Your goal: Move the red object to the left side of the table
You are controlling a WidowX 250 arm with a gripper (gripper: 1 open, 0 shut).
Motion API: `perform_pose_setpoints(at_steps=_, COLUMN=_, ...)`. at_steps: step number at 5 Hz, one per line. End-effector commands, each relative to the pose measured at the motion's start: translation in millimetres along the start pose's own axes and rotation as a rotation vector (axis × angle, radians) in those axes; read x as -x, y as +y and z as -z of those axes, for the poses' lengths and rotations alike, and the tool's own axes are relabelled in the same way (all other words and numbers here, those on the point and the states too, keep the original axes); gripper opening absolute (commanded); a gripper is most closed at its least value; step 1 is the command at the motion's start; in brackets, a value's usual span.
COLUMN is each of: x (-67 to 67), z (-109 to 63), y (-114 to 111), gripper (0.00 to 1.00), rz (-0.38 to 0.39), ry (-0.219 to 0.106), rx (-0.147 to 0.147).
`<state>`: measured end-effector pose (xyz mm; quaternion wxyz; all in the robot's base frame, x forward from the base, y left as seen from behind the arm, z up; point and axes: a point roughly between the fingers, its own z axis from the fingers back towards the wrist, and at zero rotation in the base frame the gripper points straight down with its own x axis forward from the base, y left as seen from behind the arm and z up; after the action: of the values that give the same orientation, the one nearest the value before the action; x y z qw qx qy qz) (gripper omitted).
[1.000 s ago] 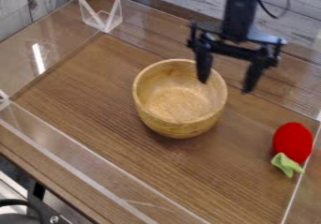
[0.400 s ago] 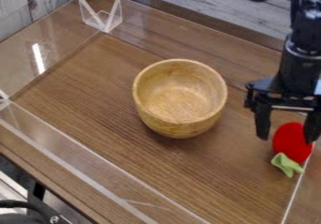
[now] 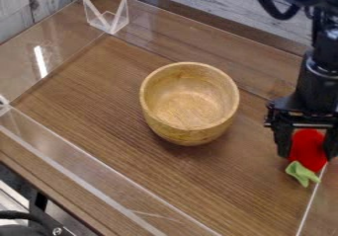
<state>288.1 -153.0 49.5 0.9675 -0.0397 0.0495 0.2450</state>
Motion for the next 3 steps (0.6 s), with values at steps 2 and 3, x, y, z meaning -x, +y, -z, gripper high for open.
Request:
perform_pose_setpoints(at_steps=2, x=-11.7, z=-12.8, y=-12.4, gripper=1.00, rz=0.031, ry=-0.051, rx=0.047)
perform_pose_setpoints(at_steps=3, x=-13.4, z=-16.2, y=-12.2, gripper=1.00, rz=-0.032, ry=-0.062, rx=0.052)
